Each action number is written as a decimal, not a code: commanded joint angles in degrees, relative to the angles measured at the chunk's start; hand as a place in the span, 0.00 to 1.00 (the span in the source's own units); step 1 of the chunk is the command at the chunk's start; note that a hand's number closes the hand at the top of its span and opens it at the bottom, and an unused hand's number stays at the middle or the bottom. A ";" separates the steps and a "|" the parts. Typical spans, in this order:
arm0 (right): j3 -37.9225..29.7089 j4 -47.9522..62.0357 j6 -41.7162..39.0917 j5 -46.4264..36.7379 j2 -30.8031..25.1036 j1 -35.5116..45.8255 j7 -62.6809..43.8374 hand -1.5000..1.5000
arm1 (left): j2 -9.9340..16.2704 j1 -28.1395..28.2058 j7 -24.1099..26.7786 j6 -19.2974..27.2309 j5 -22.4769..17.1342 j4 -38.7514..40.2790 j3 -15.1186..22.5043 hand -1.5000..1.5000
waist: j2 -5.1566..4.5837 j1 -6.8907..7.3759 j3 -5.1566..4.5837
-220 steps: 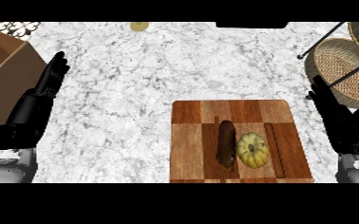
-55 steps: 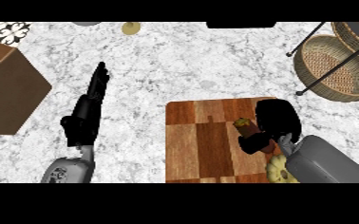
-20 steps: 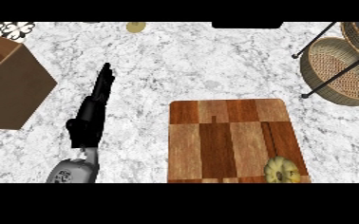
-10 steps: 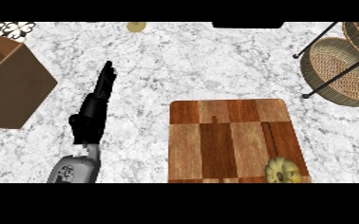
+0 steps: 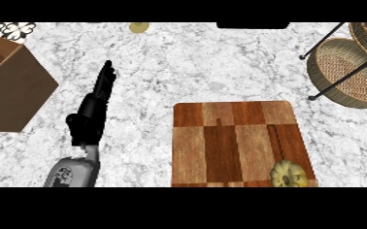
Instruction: Pick the sweet potato from the cutting board and place it in the tiered basket
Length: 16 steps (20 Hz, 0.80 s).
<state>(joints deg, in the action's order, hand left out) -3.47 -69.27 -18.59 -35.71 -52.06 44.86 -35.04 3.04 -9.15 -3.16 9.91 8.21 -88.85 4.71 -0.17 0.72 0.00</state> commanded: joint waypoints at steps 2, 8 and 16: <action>-5.53 7.62 4.94 2.59 5.71 2.93 -3.06 0.00 | 1.43 -1.51 -0.87 -1.86 -1.72 -0.65 -1.63 0.50 | -0.07 0.42 0.01; -11.92 11.95 6.72 7.32 5.17 3.05 4.51 0.00 | 0.63 3.62 5.42 -1.60 -1.04 1.54 -0.85 0.50 | 0.05 -0.16 -0.01; -22.32 9.92 19.05 9.39 3.55 0.70 0.72 0.00 | -0.34 -0.93 -1.55 0.54 0.61 0.11 -0.82 0.50 | 0.34 -1.17 0.01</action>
<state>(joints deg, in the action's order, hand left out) -21.86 -57.98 -3.38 -27.04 -47.41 46.79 -31.89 2.15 -8.34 -1.95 10.42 8.92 -88.08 4.80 -0.02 0.06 0.02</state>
